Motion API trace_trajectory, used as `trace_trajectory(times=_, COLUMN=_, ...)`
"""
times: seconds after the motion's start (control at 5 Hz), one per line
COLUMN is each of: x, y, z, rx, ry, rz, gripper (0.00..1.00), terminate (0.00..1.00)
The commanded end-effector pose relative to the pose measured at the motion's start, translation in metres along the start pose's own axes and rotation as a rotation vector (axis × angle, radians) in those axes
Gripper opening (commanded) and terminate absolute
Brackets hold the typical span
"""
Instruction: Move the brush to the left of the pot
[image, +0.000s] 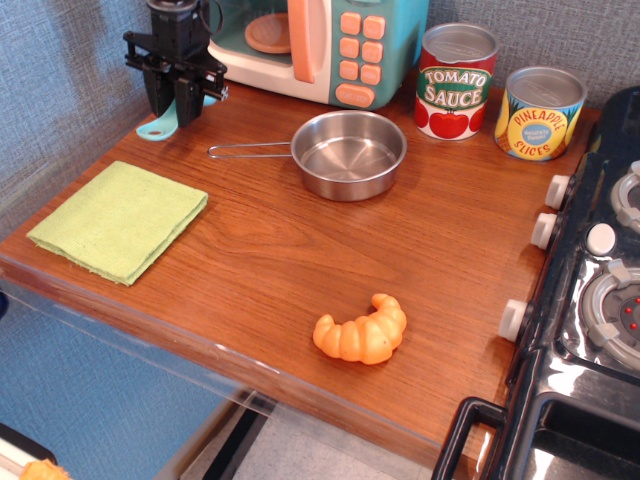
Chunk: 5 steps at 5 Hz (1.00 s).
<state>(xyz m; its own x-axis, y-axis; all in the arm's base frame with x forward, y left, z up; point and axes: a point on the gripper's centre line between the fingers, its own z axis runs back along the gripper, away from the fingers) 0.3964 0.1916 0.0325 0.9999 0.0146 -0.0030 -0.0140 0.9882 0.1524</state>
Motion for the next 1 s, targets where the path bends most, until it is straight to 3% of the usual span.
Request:
trace_trajectory(times=0.0, x=0.010, y=0.002, z=0.005, rx=0.027, ry=-0.055, rz=-0.024, gripper=1.00, terminate=0.00)
trace_trajectory(times=0.4, x=0.014, y=-0.002, z=0.026, rx=0.035, ry=-0.123, rz=-0.063, gripper=1.00, terminate=0.00)
trace_trajectory(times=0.6, x=0.009, y=0.000, z=0.052, rx=0.034, ry=-0.174, rz=-0.063, gripper=1.00, terminate=0.00)
trace_trajectory(times=0.8, x=-0.007, y=0.004, z=0.072, rx=0.019, ry=-0.186, rz=-0.051, gripper=1.00, terminate=0.00)
